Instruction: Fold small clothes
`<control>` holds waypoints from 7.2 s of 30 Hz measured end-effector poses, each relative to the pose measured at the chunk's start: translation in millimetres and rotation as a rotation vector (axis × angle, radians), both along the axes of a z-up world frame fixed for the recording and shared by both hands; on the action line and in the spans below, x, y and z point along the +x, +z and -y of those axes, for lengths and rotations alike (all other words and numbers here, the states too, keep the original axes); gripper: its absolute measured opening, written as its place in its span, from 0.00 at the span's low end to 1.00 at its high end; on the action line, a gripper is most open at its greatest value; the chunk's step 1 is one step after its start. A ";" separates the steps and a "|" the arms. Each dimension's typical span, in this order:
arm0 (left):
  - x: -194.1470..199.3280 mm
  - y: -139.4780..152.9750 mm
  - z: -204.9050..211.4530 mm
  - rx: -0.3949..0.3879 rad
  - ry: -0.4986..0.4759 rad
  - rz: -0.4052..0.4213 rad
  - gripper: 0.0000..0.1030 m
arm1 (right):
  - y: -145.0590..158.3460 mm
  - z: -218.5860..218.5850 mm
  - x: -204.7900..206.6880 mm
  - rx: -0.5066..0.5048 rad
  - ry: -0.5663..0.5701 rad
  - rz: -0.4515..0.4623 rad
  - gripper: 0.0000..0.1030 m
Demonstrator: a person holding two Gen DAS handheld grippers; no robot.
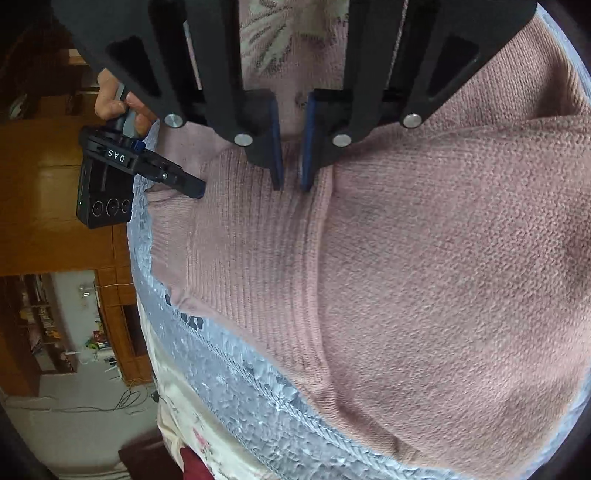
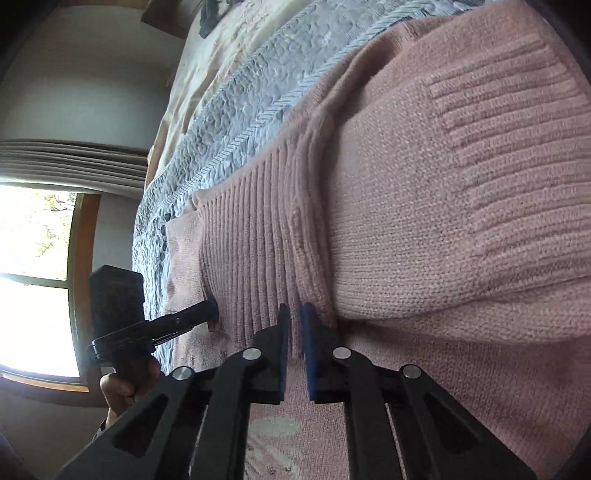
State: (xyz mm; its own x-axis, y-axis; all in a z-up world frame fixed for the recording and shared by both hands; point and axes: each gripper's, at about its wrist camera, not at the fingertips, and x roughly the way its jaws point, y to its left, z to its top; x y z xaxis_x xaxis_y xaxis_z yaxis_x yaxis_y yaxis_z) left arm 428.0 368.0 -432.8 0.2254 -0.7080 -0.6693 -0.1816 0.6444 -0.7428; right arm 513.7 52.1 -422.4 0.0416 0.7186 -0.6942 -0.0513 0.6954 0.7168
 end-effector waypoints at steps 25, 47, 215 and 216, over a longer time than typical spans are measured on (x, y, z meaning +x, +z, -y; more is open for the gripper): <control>-333.1 50.4 -88.5 0.011 0.056 -0.154 0.63 | 53.8 194.9 -305.9 -0.075 -0.049 -0.214 0.64; -344.9 -1.6 -64.1 -0.039 0.049 -0.318 0.09 | 4.1 183.1 -324.8 -0.065 -0.045 -0.336 0.49; 40.6 43.1 -84.3 0.143 0.016 0.169 0.12 | 33.1 103.9 59.2 -0.111 -0.044 0.167 0.17; 33.3 33.8 -83.6 0.176 0.014 0.145 0.12 | 22.8 108.0 56.5 -0.122 -0.055 0.154 0.12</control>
State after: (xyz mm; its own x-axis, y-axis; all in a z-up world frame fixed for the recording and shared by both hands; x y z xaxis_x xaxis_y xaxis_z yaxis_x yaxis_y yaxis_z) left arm 461.3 451.6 -399.0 0.3378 -0.5791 -0.7420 -0.0910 0.7645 -0.6381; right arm 570.2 -55.9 -399.6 0.1906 0.6236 -0.7582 -0.1138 0.7812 0.6139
